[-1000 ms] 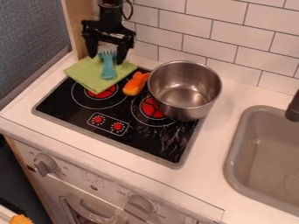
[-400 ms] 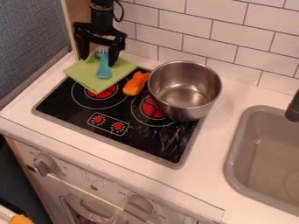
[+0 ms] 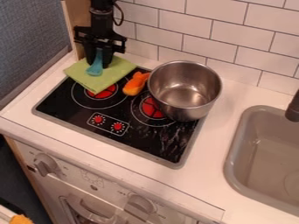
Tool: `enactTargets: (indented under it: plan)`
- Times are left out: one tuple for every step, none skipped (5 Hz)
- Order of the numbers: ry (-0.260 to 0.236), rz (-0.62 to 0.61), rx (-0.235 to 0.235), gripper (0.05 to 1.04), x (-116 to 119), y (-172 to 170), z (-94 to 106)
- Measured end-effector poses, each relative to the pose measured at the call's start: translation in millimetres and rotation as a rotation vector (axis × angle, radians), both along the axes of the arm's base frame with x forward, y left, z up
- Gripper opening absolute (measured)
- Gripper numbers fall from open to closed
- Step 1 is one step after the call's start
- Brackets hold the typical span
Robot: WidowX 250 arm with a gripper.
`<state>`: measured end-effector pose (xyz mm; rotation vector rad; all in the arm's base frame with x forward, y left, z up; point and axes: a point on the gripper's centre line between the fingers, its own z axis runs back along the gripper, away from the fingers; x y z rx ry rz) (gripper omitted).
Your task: The moved that the robot are the object
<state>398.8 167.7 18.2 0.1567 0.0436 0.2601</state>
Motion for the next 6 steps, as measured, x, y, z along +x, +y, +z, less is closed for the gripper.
enactTargets:
  plan:
    - [-0.006,-0.011,-0.015,0.341,-0.4,-3.6,-1.7]
    - [-0.055,-0.018,-0.037,0.341,-4.1,-11.6,19.9]
    - [-0.138,-0.042,-0.042,0.341,-12.8,-20.4,51.6]
    - [-0.170,-0.068,-0.049,0.341,-31.3,-29.5,65.1]
    - [-0.153,-0.108,-0.037,0.341,-63.4,-39.4,62.5]
    - [-0.120,-0.172,-0.036,0.341,-97.2,-54.5,44.1]
